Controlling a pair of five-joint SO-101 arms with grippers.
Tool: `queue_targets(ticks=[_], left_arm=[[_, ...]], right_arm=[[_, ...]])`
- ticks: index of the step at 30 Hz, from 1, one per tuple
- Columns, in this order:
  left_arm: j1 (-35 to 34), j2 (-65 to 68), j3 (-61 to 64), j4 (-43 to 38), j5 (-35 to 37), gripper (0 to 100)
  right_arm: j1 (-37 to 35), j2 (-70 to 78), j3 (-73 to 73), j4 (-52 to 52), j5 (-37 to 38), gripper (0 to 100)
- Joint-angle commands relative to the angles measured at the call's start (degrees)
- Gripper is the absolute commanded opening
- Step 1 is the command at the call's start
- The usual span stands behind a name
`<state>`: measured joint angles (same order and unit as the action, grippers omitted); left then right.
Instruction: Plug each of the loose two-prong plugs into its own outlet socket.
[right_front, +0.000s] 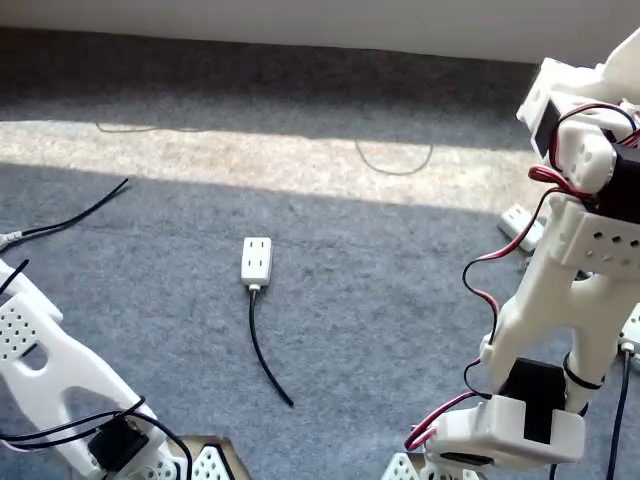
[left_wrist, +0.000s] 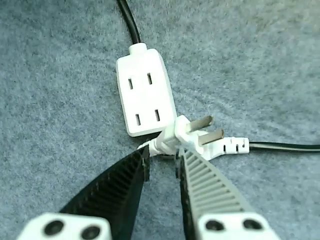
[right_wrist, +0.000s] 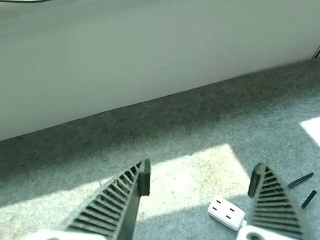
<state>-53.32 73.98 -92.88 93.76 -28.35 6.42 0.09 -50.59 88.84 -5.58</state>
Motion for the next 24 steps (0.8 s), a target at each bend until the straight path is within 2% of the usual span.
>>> queue_targets(ticks=[1, 7, 20, 24], left_arm=[[0.8, 3.7, -2.3, -5.9, 0.1, 12], [-0.7, 8.8, -2.3, -9.8, -0.1, 12], [1.1, 9.4, -2.4, -5.5, -0.1, 11], [1.0, 9.8, -2.3, -4.7, -2.4, 1]], right_arm=[[-0.6, -2.2, -2.2, 0.2, 0.4, 31.3], [-0.6, -2.2, -2.2, 0.2, 0.4, 31.3], [-0.5, -2.3, -2.2, 0.2, 0.4, 31.3], [-0.5, -2.3, -2.2, 0.2, 0.4, 31.3]])
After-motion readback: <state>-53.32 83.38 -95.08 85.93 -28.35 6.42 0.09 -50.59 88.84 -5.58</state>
